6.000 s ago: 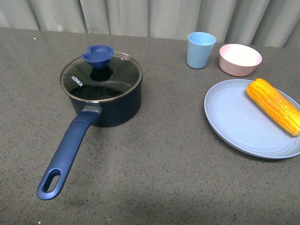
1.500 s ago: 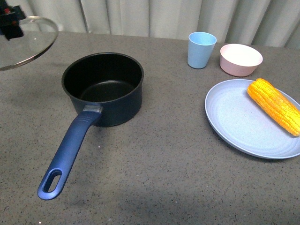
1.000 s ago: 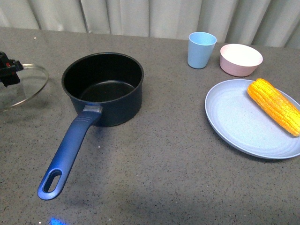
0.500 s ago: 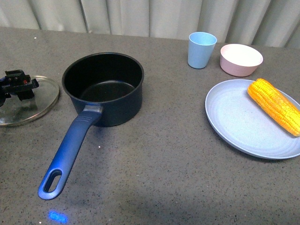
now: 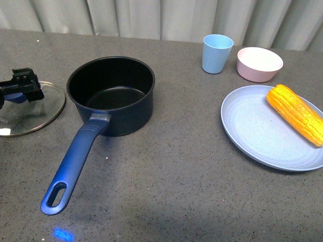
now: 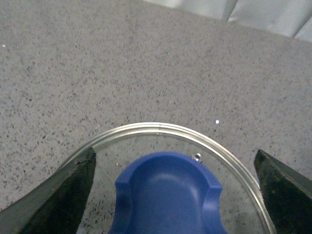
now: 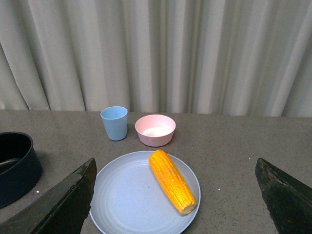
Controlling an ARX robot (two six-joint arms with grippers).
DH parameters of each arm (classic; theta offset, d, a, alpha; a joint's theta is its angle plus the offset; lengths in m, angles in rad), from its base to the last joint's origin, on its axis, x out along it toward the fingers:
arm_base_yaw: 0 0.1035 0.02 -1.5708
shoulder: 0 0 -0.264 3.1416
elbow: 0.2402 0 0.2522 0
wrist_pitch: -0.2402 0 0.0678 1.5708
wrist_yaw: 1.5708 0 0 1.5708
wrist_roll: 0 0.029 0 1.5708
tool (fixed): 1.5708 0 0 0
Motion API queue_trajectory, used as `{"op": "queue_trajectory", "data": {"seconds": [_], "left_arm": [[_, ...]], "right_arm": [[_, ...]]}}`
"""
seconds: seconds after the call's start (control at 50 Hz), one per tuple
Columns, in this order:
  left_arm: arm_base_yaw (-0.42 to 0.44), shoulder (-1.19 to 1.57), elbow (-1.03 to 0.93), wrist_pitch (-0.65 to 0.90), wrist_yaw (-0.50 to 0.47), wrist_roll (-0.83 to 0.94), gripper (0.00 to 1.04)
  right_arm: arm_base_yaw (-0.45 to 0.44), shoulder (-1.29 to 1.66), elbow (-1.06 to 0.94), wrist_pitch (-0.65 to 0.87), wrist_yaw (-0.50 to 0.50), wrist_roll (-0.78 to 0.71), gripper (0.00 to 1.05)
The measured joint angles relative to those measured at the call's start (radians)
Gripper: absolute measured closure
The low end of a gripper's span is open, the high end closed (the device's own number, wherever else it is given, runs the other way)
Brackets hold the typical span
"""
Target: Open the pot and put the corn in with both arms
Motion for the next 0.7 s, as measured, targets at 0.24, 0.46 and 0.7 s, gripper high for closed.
{"op": "queue_trajectory", "data": {"seconds": [0.24,0.46,0.7], "left_arm": [[0.004,-0.201,-0.106,-0.024,-0.009,-0.012,0.07],[0.031,-0.552,-0.335,-0.067,-0.021,0.000,0.07],[0.061,-0.908,-0.473,-0.184,-0.002,-0.018,0.10]], "right_arm": [[0.000,0.000,0.000,0.000,0.000,0.000,0.09],[0.000,0.000,0.000,0.000,0.000,0.000,0.09],[0.000,0.000,0.000,0.000,0.000,0.000,0.09]]}}
